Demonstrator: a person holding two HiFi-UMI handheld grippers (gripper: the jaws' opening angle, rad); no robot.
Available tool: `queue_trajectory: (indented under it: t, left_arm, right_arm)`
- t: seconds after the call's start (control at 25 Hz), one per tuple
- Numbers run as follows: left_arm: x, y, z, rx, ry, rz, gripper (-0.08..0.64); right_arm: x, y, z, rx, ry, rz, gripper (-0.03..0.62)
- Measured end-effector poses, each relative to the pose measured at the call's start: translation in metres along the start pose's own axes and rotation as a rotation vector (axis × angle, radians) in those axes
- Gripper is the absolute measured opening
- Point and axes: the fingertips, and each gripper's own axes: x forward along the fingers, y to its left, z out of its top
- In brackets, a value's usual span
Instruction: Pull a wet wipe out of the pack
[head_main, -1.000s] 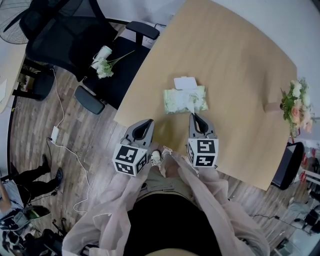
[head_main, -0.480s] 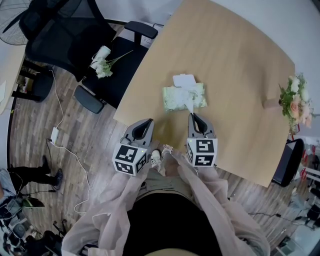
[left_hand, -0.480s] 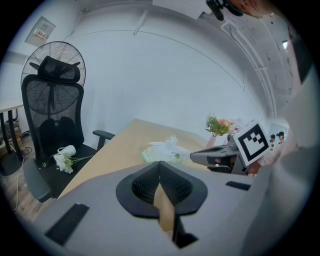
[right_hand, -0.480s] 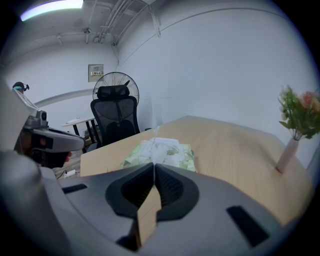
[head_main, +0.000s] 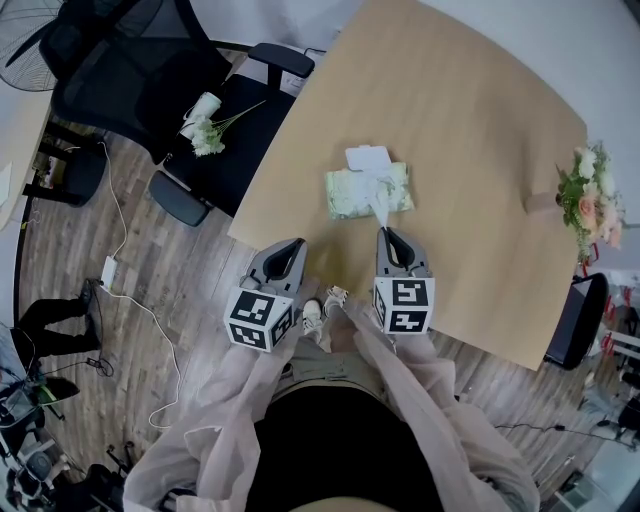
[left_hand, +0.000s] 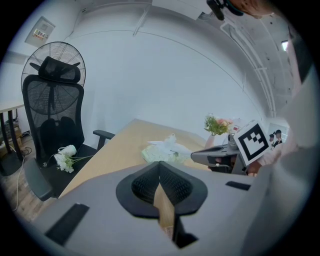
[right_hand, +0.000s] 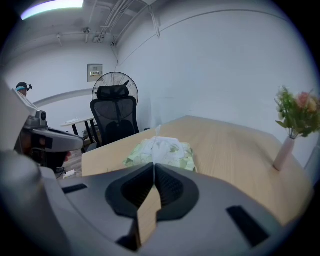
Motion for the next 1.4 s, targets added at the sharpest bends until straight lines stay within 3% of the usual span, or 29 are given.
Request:
queue_trajectory:
  t: [1.4]
  left_arm:
    - [-0.02, -0.009, -0.009, 0.013, 0.001, -0.028, 0.011]
  right_arm:
    - [-0.028, 0.006, -0.021, 0.018, 0.018, -0.049, 0.018]
